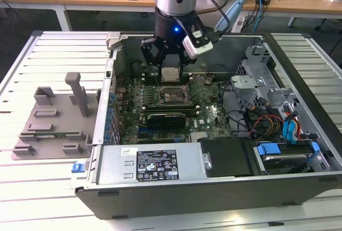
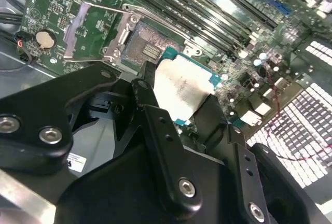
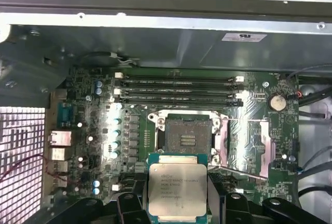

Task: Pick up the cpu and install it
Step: 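Pick up the cpu and move it towards the insertion slot, then place the cpu into insertion slot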

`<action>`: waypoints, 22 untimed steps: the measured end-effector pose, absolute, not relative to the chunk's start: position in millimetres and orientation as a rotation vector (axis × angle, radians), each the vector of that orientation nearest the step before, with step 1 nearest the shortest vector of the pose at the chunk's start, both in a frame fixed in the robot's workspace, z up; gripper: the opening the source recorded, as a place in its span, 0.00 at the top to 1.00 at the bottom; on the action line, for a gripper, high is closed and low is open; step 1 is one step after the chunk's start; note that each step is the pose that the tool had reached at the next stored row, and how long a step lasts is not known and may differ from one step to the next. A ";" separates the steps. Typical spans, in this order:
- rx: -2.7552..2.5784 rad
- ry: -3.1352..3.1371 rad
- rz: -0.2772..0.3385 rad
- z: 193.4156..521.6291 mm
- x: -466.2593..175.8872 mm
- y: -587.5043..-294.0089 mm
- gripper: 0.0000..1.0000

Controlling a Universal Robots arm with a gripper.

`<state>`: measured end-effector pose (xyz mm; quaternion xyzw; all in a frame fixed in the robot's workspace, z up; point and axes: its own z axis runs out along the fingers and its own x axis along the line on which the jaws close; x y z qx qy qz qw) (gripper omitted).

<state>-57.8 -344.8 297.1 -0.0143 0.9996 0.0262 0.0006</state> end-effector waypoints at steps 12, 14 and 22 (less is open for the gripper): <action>-0.045 3.143 0.082 281.0 -54.7 -335.0 0.45; -0.045 3.143 0.082 280.9 -54.8 -334.9 0.45; 0.087 3.140 0.082 280.8 -54.7 -334.8 0.45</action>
